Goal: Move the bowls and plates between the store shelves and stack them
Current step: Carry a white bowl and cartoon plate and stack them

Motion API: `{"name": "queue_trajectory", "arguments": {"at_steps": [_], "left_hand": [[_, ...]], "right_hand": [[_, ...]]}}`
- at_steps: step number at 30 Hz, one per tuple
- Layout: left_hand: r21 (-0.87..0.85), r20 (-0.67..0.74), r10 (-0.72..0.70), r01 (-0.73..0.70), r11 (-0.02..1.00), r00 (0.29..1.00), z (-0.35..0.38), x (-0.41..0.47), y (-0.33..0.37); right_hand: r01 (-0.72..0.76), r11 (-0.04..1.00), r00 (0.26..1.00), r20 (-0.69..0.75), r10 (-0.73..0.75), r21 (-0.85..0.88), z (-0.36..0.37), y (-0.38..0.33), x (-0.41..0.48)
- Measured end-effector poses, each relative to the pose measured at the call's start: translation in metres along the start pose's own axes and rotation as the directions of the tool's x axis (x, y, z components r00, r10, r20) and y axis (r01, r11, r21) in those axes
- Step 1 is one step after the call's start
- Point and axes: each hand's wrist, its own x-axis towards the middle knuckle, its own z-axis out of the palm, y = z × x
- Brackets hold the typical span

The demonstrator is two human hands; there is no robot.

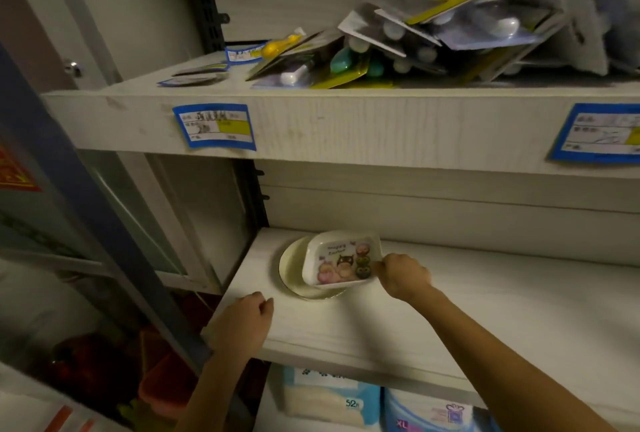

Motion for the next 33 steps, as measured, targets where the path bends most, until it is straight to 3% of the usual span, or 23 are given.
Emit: {"name": "queue_trajectory", "arguments": {"at_steps": [3, 7, 13, 17, 22, 29, 33], "left_hand": [[-0.162, 0.124, -0.067, 0.086, 0.983, 0.990, 0.011, 0.015, 0.011], [-0.423, 0.301, -0.184, 0.303, 0.854, 0.936, 0.029, 0.030, 0.033], [-0.511, 0.357, -0.246, 0.409, 0.756, 0.901, 0.054, 0.057, 0.046], [-0.528, 0.470, -0.243, 0.491, 0.693, 0.849, 0.064, 0.059, 0.047], [-0.605, 0.385, -0.224, 0.428, 0.671, 0.895, 0.056, 0.053, 0.058], [-0.596, 0.198, -0.088, 0.191, 0.780, 0.976, 0.045, 0.015, 0.110], [-0.571, 0.182, 0.023, 0.086, 0.816, 0.983, 0.046, -0.017, 0.149]], "right_hand": [[-0.011, 0.999, 0.999, -0.051, 0.013, 0.038, -0.010, 0.031, -0.015], [-0.093, 0.992, 0.989, -0.107, 0.102, 0.082, -0.021, 0.072, -0.039], [-0.206, 0.971, 0.965, -0.137, 0.222, 0.122, -0.030, 0.118, -0.070], [-0.245, 0.958, 0.957, -0.123, 0.264, 0.150, -0.030, 0.138, -0.087], [-0.283, 0.939, 0.941, -0.130, 0.311, 0.195, -0.038, 0.164, -0.106], [-0.306, 0.919, 0.924, -0.154, 0.350, 0.248, -0.052, 0.216, -0.148], [-0.334, 0.897, 0.907, -0.162, 0.389, 0.289, -0.057, 0.251, -0.185]]}}
